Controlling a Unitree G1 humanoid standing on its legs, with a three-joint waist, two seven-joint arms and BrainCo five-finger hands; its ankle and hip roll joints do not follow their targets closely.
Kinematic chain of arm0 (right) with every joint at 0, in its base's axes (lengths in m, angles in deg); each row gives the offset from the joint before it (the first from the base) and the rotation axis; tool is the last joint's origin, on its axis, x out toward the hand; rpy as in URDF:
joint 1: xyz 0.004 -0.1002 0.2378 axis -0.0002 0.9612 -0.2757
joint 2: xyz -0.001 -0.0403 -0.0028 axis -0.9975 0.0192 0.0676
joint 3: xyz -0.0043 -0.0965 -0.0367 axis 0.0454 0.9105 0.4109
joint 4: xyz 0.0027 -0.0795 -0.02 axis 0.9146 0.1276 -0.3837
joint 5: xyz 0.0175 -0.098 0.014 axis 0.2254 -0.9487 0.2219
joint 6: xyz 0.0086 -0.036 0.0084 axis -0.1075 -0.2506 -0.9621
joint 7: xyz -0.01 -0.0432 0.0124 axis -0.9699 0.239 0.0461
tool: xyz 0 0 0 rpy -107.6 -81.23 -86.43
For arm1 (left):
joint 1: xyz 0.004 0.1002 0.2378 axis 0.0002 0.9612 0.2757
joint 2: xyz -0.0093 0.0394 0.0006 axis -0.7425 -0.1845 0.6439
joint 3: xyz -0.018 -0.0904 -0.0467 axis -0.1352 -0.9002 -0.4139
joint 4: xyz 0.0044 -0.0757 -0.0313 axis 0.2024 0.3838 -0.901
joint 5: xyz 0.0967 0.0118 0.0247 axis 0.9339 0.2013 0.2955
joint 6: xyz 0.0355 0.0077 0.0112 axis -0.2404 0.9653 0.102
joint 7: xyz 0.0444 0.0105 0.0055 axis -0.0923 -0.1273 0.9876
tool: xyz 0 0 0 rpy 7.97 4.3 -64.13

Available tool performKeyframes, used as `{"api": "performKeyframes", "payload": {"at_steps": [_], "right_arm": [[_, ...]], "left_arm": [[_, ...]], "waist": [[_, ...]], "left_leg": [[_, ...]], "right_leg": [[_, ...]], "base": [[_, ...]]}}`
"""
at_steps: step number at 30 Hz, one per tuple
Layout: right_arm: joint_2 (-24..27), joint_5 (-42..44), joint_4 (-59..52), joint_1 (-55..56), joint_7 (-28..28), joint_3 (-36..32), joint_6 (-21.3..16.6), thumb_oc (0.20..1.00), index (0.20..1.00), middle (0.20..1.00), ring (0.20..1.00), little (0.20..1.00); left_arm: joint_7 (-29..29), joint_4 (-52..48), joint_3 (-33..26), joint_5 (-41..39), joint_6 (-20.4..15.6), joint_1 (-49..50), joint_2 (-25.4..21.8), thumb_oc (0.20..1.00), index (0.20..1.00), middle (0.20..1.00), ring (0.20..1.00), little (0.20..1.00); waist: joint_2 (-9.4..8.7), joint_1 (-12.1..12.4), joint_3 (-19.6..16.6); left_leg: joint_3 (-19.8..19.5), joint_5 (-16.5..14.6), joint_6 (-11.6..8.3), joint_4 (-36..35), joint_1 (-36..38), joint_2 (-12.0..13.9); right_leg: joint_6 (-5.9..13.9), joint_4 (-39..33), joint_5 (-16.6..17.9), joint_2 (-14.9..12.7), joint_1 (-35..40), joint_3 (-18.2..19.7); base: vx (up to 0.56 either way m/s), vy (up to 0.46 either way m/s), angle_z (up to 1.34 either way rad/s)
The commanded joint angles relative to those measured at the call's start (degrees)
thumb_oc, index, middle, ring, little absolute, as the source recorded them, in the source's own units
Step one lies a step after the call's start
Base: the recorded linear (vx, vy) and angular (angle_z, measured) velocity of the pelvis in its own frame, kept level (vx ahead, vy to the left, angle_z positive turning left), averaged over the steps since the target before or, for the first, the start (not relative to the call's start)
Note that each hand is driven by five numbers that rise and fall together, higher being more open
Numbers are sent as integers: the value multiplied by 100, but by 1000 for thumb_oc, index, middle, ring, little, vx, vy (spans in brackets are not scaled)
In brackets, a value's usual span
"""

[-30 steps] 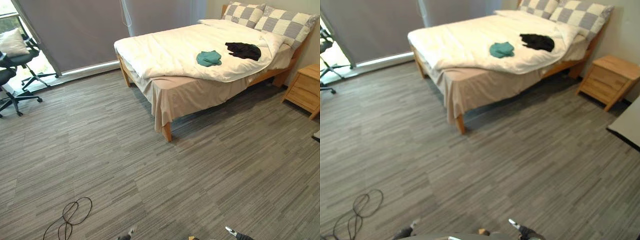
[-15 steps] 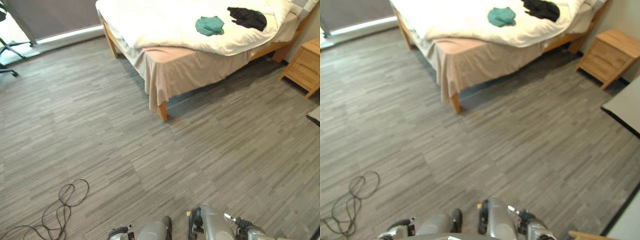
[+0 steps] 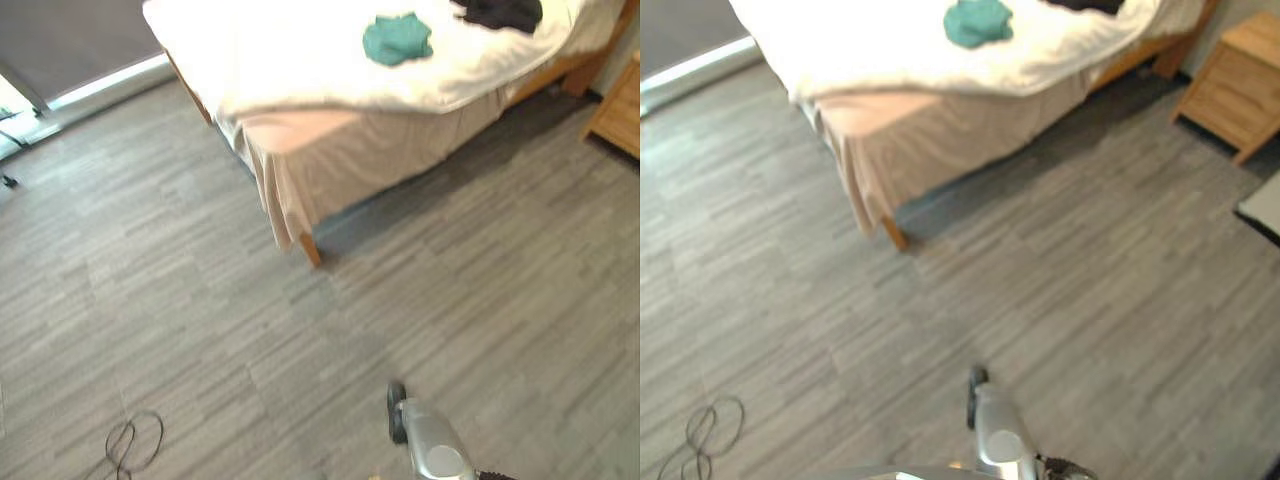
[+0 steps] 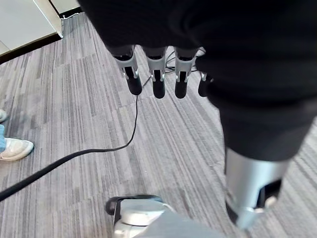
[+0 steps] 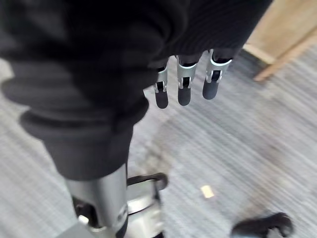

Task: Tidy up the quilt and then pick up the clothes from the bed and put them into the laundry hamper.

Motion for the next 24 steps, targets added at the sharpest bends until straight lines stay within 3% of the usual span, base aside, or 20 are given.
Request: {"api": "performKeyframes", "payload": {"at_steps": [1,2,3,4,6,7,8,9,10,13,14,17,18,19,21,22,24], "right_arm": [[112,157,-522,-46,245,641,-497,1000,1000,1000,1000,1000],[134,213,-600,-79,266,666,-555,1000,1000,1000,1000,1000],[162,344,-758,-164,261,731,-619,1000,1000,1000,1000,1000],[167,344,-786,-181,245,743,-645,1000,1000,1000,1000,1000],[172,480,-1125,-296,262,953,-616,1000,1000,1000,1000,1000],[170,499,-1141,-298,266,970,-620,1000,1000,1000,1000,1000],[165,620,-1211,-280,278,1029,-627,1000,1000,1000,1000,1000],[157,653,-1196,-275,272,1065,-692,1000,1000,1000,1000,1000],[148,549,-1162,-322,260,1110,-732,1000,1000,1000,1000,1000],[111,474,-1128,-393,281,1120,-564,1000,1000,1000,1000,1000],[27,342,-1054,-383,228,1039,-524,1000,1000,1000,1000,1000],[-36,168,-1098,-306,214,1013,-549,1000,1000,1000,1000,1000],[-56,108,-1063,-317,230,1055,-581,1000,1000,1000,1000,1000],[-75,102,-1042,-326,271,1093,-595,1000,1000,1000,1000,1000],[-114,282,-1046,-351,370,1160,-555,1000,1000,1000,1000,1000],[-124,363,-1026,-368,392,1173,-526,1000,1000,1000,1000,1000],[-110,385,-971,-369,329,1200,-510,1000,1000,1000,1000,1000]], "left_arm": [[-16,-382,91,-14,-38,-247,220,1000,1000,1000,1000,1000],[18,-412,122,-18,-41,-264,229,1000,1000,1000,1000,1000],[87,-424,152,-111,-27,-266,221,1000,1000,1000,1000,1000],[110,-423,154,-157,-13,-263,217,1000,1000,1000,1000,1000],[130,-354,183,-307,-54,-74,108,1000,1000,1000,1000,1000],[122,-349,185,-298,-57,-55,97,1000,1000,1000,1000,1000],[114,-326,187,-214,-56,40,78,1000,1000,1000,1000,1000],[158,-297,193,-200,-41,93,98,1000,1000,1000,1000,1000],[231,-273,74,-187,31,162,143,1000,1000,1000,1000,1000],[356,-168,-120,-40,127,247,207,1000,1000,1000,1000,1000],[416,-105,-221,-61,51,204,185,1000,1000,1000,1000,1000],[382,-133,-247,-163,-80,-24,18,1000,1000,1000,1000,1000],[385,-168,-215,-230,-129,-99,-42,1000,1000,1000,1000,1000],[384,-216,-173,-276,-139,-151,-91,1000,1000,1000,1000,1000],[474,-313,-52,-263,-238,-232,-208,1000,1000,1000,1000,1000],[577,-340,8,-241,-332,-273,-276,1000,1000,1000,1000,1000],[749,-323,20,-247,-475,-340,-317,1000,1000,1000,1000,1000]], "waist": [[-381,305,166],[-387,392,246],[-427,524,360],[-439,543,376],[-311,832,505],[-302,859,508],[-246,1038,497],[-245,1139,478],[-286,1246,371],[-333,1376,127],[-287,1402,-13],[-119,1211,42],[-52,1160,79],[-4,1130,109],[9,1072,181],[-68,985,206],[-208,854,232]], "left_leg": [[287,530,607,1620,-1506,-437],[347,419,704,1475,-1944,-558],[511,265,853,851,-2244,-691],[534,238,874,753,-2262,-703],[779,798,778,-1682,-2294,-769],[785,853,764,-1829,-2311,-773],[661,1073,709,-2480,-2461,-821],[578,1106,694,-2676,-2524,-829],[706,849,752,-2987,-2387,-808],[957,674,819,-3005,-2170,-743],[1033,572,964,-2827,-1869,-699],[942,373,1172,-2887,-1165,-758],[804,349,1185,-3000,-911,-761],[632,352,1182,-3118,-727,-771],[-8,363,1156,-3368,-431,-852],[-425,324,1160,-3494,-322,-932],[-744,236,1189,-3666,-155,-1016]], "right_leg": [[253,-1480,774,-28,891,648],[260,-1529,728,7,1038,719],[293,-1581,631,31,1218,847],[299,-1585,614,30,1237,866],[368,-1732,346,336,1722,932],[371,-1736,320,357,1761,936],[388,-1753,152,460,2056,1028],[410,-1723,-5,470,2244,1077],[488,-1635,-223,378,2489,1061],[615,-1213,-396,173,2802,799],[885,374,-43,-238,2501,330],[997,2221,571,-748,1477,30],[949,2278,598,-809,1147,34],[900,2111,584,-817,926,64],[833,909,558,-634,646,247],[847,-217,705,-420,527,560],[982,-1130,1025,-213,419,934]], "base": [[264,-181,-1],[376,-143,20],[281,-26,3],[487,22,-30],[552,56,-51],[537,45,-37],[490,44,-96],[681,118,-141],[593,177,-140],[471,200,-73],[576,293,-49],[438,268,15],[324,126,54],[262,-22,54],[254,-223,65],[239,-349,87],[204,-300,141]]}}
